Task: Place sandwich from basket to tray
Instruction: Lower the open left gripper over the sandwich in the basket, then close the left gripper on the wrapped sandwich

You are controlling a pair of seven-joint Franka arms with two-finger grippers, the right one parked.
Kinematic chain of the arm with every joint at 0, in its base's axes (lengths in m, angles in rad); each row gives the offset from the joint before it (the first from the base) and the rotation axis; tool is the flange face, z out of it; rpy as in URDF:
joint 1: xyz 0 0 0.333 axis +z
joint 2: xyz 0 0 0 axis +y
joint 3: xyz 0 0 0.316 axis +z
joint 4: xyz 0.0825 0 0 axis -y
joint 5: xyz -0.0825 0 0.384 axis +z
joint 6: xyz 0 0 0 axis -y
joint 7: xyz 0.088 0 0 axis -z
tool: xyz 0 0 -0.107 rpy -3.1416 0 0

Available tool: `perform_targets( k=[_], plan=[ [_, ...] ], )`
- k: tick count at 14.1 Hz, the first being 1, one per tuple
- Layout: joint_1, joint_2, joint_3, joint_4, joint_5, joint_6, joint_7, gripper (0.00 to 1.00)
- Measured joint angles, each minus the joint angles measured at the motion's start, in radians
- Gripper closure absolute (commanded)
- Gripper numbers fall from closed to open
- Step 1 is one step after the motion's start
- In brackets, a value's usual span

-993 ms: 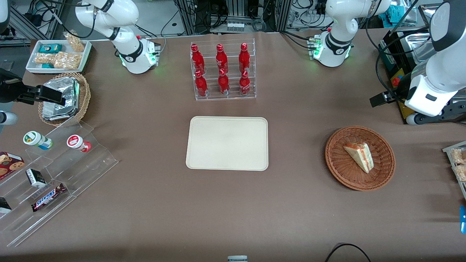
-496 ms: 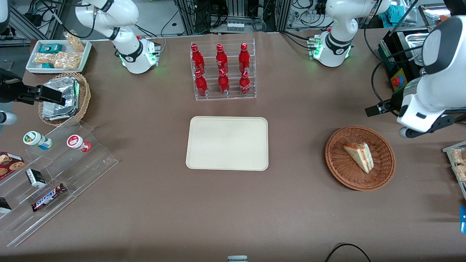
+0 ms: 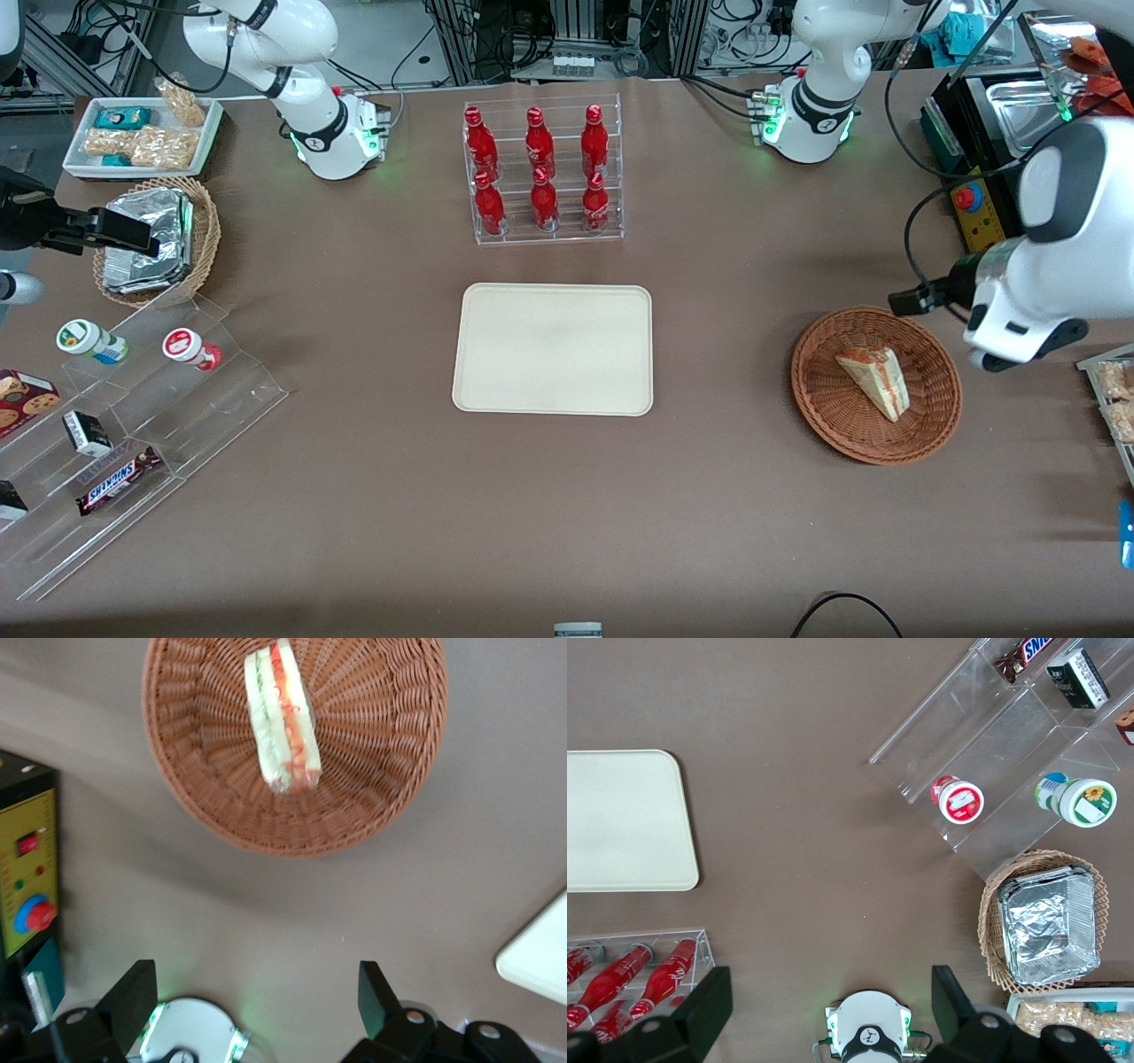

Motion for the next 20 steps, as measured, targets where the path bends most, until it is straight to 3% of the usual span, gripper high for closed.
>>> perform_targets(
  k=[12, 20],
  plan=[
    [0.006, 0.014, 0.057, -0.407, 0.001, 0.652, -0.004, 0.00],
    [0.008, 0.089, 0.057, -0.437, 0.000, 0.807, -0.004, 0.00]
  ],
)
